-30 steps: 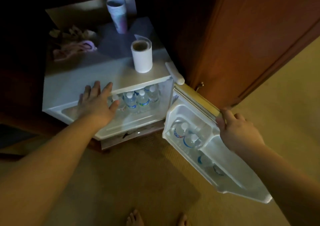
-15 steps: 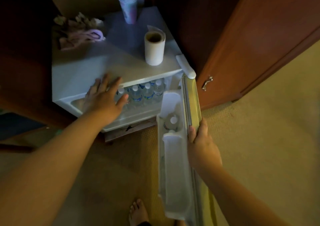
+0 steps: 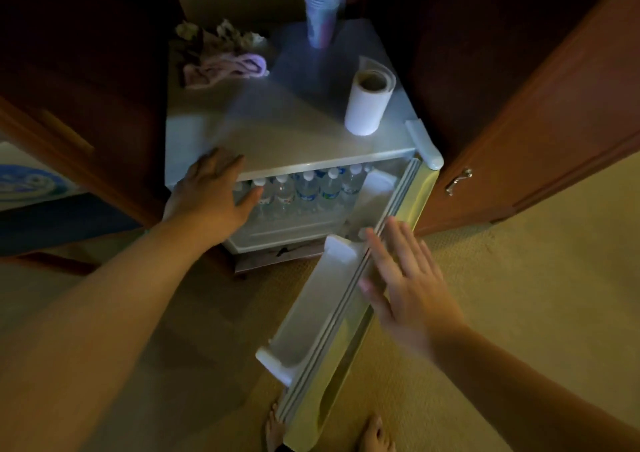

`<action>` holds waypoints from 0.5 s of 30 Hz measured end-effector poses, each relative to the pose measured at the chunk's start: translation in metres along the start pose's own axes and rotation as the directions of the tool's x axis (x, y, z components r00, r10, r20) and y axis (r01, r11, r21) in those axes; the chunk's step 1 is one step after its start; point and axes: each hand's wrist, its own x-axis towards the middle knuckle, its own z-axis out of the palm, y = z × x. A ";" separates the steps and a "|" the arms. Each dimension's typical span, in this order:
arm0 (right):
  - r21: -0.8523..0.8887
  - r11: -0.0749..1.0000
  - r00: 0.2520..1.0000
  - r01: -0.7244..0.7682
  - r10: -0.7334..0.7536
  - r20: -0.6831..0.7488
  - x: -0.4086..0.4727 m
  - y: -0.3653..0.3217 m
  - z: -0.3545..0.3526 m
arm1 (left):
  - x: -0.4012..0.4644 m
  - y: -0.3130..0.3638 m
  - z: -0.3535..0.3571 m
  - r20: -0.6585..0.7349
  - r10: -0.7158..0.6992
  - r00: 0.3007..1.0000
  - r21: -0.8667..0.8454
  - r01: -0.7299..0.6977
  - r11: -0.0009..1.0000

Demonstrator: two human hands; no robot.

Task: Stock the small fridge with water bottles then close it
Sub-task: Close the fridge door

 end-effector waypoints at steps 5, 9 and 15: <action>-0.124 0.967 0.969 0.221 -0.204 0.141 0.034 -0.003 0.011 | -0.006 -0.024 -0.001 0.060 -0.031 0.998 0.000 0.031 1.000; -0.053 0.988 0.988 0.144 -0.141 0.063 0.050 -0.020 0.026 | -0.004 -0.020 -0.008 0.107 -0.035 0.994 -0.066 0.042 0.997; 0.015 0.999 0.998 0.043 -0.042 -0.041 0.091 -0.051 0.035 | -0.001 -0.025 -0.010 0.141 -0.029 0.990 -0.130 0.048 0.990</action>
